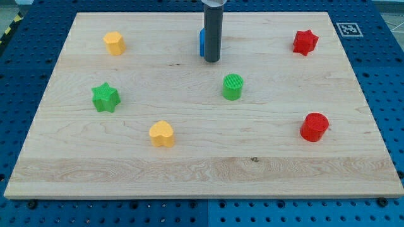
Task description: Point your arm at the red star
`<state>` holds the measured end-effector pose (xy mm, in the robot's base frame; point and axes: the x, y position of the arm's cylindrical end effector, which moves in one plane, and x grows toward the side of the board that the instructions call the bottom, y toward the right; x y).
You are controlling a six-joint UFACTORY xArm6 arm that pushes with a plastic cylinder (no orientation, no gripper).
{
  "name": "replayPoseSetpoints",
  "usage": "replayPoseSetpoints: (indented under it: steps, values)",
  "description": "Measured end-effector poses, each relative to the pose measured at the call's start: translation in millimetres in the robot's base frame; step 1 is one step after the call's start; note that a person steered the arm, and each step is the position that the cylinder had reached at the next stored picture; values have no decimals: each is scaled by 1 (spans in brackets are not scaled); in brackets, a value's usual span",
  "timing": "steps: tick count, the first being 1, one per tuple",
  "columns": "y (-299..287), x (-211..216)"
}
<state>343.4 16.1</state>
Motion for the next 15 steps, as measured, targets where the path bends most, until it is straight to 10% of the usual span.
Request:
replayPoseSetpoints:
  steps: [15]
  values:
    - [262, 1]
